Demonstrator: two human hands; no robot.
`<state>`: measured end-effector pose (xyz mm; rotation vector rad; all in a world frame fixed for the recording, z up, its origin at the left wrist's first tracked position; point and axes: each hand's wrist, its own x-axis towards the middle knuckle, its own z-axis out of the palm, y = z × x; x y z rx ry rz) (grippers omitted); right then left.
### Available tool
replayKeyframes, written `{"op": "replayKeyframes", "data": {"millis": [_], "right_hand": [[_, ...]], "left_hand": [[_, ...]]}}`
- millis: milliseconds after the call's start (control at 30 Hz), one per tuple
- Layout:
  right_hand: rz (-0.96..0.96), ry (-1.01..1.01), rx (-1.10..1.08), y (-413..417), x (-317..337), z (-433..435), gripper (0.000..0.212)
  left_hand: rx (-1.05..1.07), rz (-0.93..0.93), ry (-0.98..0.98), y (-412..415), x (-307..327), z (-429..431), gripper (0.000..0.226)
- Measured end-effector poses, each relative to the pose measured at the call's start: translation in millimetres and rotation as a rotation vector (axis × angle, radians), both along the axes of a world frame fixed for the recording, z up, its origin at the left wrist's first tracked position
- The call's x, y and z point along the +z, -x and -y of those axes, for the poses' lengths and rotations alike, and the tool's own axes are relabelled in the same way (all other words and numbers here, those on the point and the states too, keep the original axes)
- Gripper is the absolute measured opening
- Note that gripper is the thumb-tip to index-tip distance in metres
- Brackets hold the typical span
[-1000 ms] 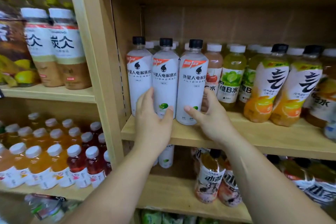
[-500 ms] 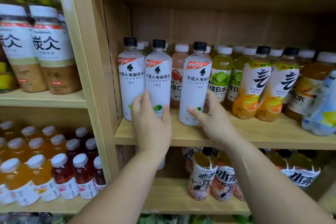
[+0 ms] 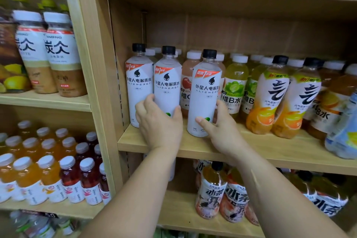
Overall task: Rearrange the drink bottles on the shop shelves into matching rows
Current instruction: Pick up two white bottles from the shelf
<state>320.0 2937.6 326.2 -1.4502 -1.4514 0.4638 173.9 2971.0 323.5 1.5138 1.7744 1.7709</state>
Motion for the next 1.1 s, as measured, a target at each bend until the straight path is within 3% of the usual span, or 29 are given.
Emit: {"op": "replayKeyframes", "data": {"millis": [367,767,867,1100], "right_hand": [[0.031,0.028,0.077,-37,4,12,0.064],[-0.026,-0.009,0.199,-47,-4,18,0.063],[-0.059,-0.002,0.247,-49,-4,18,0.063],[-0.141,-0.038,0.332,-52,-7,13,0.06]], "left_hand": [[0.049,0.024,-0.008,-16,0,-5,0.067],[-0.179,0.079,-0.046,-21,-2,30,0.062],[-0.354,0.151,0.001,-18,-1,41,0.055],[-0.481,0.155,0.03,-12,5,63,0.062]]}}
